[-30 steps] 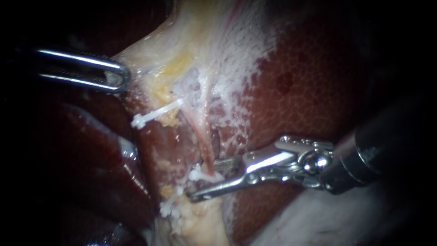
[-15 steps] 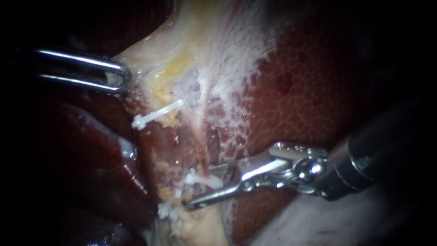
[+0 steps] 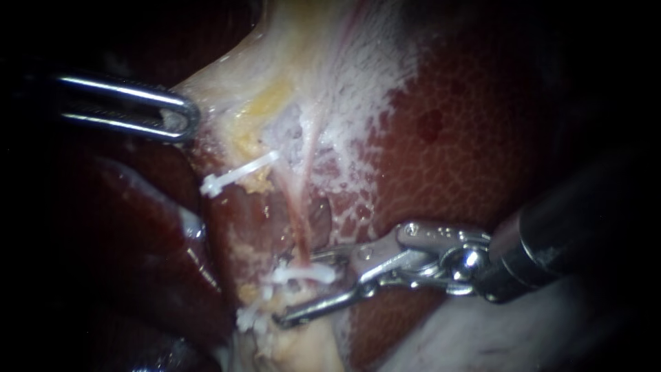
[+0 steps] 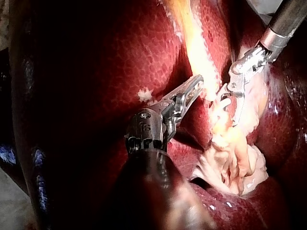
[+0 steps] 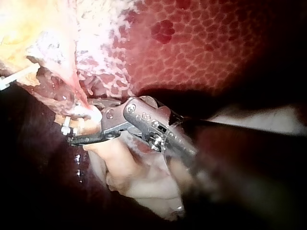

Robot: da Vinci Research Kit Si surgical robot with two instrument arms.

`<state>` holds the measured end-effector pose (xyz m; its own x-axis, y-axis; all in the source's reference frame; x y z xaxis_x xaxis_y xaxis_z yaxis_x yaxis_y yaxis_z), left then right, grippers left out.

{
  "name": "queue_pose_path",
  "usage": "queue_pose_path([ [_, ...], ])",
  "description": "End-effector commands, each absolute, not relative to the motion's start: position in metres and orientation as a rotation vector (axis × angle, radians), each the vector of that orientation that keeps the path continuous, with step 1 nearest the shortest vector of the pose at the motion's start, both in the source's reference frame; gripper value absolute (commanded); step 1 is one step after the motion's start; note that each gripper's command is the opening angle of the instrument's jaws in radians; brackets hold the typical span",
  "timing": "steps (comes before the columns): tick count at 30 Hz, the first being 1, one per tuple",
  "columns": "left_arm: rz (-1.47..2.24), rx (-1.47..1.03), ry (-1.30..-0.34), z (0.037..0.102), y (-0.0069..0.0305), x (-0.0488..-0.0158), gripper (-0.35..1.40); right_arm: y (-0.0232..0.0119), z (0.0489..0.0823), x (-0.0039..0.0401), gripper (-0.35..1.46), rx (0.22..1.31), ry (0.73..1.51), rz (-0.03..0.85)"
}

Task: Going back first clip right tube

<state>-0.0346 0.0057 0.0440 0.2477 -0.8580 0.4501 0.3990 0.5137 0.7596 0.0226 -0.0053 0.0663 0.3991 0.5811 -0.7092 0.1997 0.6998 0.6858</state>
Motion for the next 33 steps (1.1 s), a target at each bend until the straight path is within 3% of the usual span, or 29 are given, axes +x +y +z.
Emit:
queue_pose_path([
  [1, -0.921, 0.562, -0.976, 0.044, 0.0057, -0.0346, -0.35, -0.0053, 0.0666, 0.0226, 0.6, 0.786, 1.169, 0.261],
  [4, -0.921, 0.562, -0.976, 0.044, 0.0057, -0.0346, -0.35, -0.0049, 0.0676, 0.0221, 0.6, 0.755, 1.182, 0.219],
  [11, -0.921, 0.563, -0.976, 0.0439, 0.0056, -0.0345, -0.35, -0.0041, 0.0683, 0.0204, 0.6, 0.751, 1.185, 0.213],
  [33, -0.92, 0.563, -0.976, 0.0439, 0.0056, -0.0344, -0.35, -0.0027, 0.0648, 0.018, 0.6, 0.775, 1.189, 0.217],
])
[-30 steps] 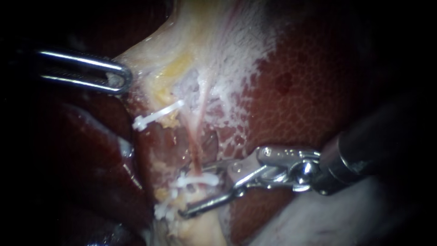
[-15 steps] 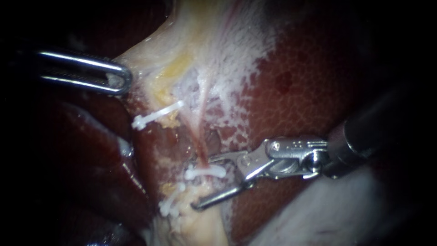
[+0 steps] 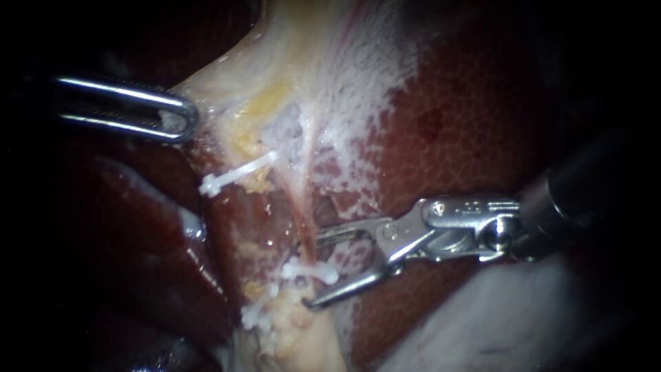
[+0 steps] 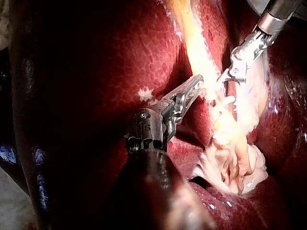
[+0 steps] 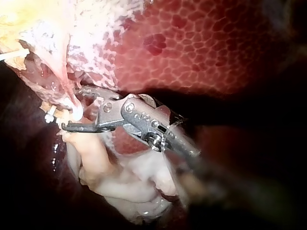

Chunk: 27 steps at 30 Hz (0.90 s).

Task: Going back first clip right tube

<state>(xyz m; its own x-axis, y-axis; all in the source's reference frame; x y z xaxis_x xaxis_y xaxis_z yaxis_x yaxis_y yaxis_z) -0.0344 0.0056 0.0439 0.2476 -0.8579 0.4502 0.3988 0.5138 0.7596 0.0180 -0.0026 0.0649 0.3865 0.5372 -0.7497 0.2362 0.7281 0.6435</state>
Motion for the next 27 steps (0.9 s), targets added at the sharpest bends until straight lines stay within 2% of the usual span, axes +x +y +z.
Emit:
queue_pose_path([
  [1, -0.92, 0.563, -0.976, 0.0439, 0.0056, -0.0344, -0.35, -0.0027, 0.0648, 0.018, 0.6, 0.775, 1.19, 0.217],
  [10, -0.92, 0.563, -0.977, 0.0439, 0.0055, -0.0343, -0.35, -0.0022, 0.0636, 0.0158, 0.6, 0.77, 1.192, 0.227],
  [16, -0.919, 0.561, -0.977, 0.0442, 0.0054, -0.0344, -0.35, -0.0005, 0.0615, 0.0125, 0.6, 0.726, 1.191, 0.296],
  [27, -0.918, 0.559, -0.977, 0.0445, 0.0052, -0.0344, -0.35, 0.0018, 0.0584, 0.0074, 0.6, 0.628, 1.212, 0.255],
])
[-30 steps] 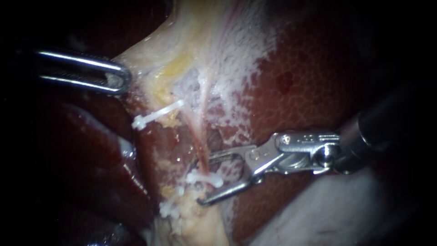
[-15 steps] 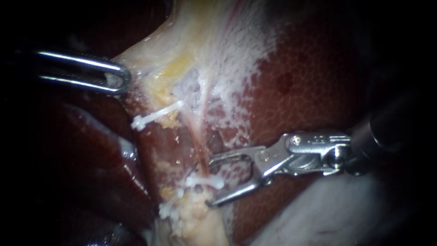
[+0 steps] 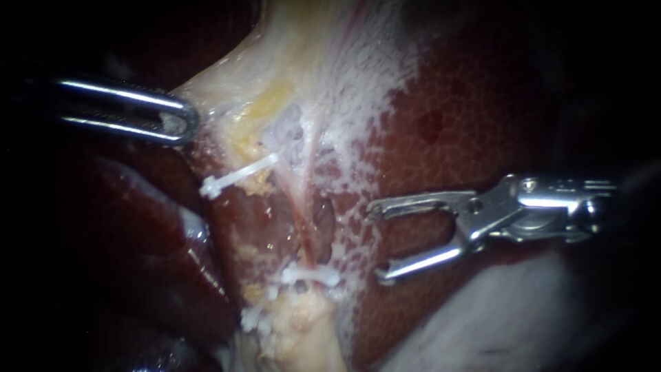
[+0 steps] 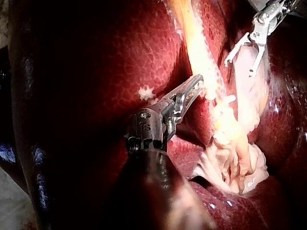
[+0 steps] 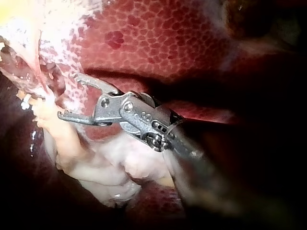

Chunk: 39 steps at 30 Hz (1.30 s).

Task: Going back first clip right tube

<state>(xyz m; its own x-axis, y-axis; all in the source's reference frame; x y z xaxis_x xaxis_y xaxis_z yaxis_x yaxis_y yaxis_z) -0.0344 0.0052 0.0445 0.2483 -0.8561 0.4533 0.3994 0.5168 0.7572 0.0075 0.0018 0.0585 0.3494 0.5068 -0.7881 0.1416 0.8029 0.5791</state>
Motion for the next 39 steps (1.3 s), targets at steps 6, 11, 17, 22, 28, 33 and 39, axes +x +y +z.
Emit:
queue_pose_path([
  [6, -0.918, 0.558, -0.977, 0.0447, 0.0052, -0.0344, -0.35, 0.0027, 0.0571, 0.0065, 0.6, 0.616, 1.217, 0.237],
  [11, -0.918, 0.558, -0.977, 0.0447, 0.0052, -0.0344, -0.35, 0.0026, 0.0566, 0.0064, 0.6, 0.615, 1.219, 0.232],
  [17, -0.918, 0.553, -0.977, 0.0452, 0.0051, -0.0345, -0.35, 0.0025, 0.0564, 0.0064, 0.6, 0.616, 1.219, 0.232],
  [22, -0.904, 0.55, -0.985, 0.0472, 0.0044, -0.035, -0.35, 0.0024, 0.0564, 0.0064, 0.6, 0.615, 1.219, 0.232],
  [28, -0.904, 0.571, -0.957, 0.0508, 0.0033, -0.0362, -0.35, 0.0023, 0.0565, 0.0064, 0.6, 0.614, 1.219, 0.232],
  [33, -0.897, 0.581, -0.949, 0.0525, 0.0029, -0.0371, -0.35, 0.0023, 0.0565, 0.0064, 0.6, 0.614, 1.219, 0.232],
  [39, -0.891, 0.591, -0.937, 0.0534, 0.0023, -0.0385, -0.35, 0.0023, 0.0565, 0.0065, 0.6, 0.614, 1.219, 0.232],
])
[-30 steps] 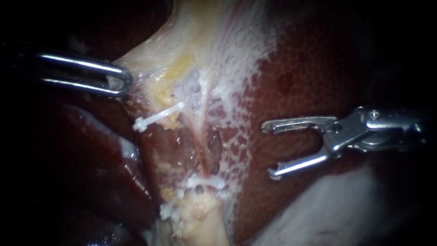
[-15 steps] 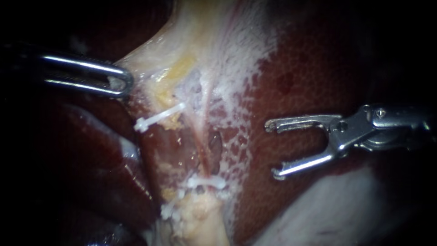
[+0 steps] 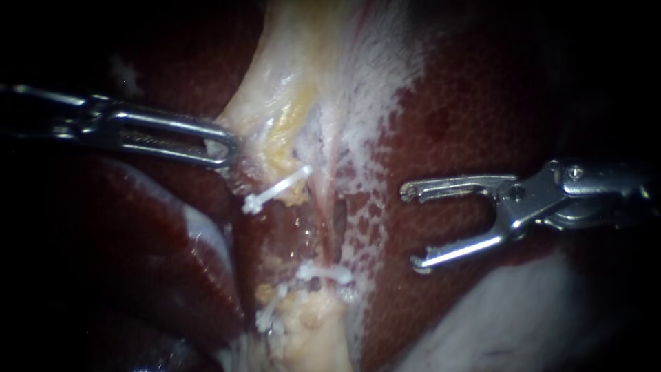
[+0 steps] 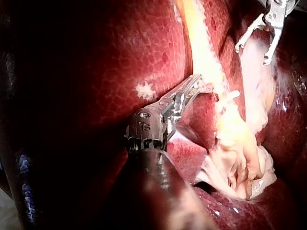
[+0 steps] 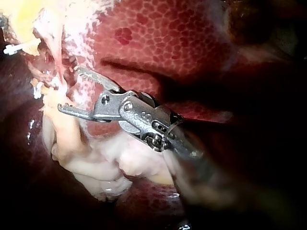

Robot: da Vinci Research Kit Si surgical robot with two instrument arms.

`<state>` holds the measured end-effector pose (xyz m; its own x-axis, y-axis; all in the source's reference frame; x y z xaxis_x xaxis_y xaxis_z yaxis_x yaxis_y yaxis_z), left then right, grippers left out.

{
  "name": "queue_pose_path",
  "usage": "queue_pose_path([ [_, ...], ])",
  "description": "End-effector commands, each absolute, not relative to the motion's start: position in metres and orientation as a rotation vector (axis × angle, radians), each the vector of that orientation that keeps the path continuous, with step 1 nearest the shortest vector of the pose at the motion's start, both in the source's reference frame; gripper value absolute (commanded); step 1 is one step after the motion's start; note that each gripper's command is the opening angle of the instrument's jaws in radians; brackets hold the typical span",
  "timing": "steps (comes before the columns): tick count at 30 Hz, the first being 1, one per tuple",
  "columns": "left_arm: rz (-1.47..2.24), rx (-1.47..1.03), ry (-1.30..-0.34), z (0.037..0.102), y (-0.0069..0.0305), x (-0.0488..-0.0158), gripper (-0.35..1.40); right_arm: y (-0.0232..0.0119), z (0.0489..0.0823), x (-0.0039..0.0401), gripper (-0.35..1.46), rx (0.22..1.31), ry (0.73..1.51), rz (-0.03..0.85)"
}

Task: Going back first clip right tube

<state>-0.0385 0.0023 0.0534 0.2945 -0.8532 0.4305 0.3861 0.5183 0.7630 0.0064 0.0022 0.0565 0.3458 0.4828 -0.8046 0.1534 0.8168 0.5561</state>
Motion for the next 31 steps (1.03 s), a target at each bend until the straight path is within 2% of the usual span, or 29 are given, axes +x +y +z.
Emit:
queue_pose_path([
  [1, -0.89, 0.592, -0.938, 0.0536, 0.0022, -0.0387, -0.35, 0.0023, 0.0565, 0.0065, 0.6, 0.614, 1.219, 0.232],
  [31, -0.887, 0.607, -0.925, 0.0545, 0.0017, -0.0395, -0.35, 0.0022, 0.0565, 0.0065, 0.6, 0.614, 1.218, 0.233],
])
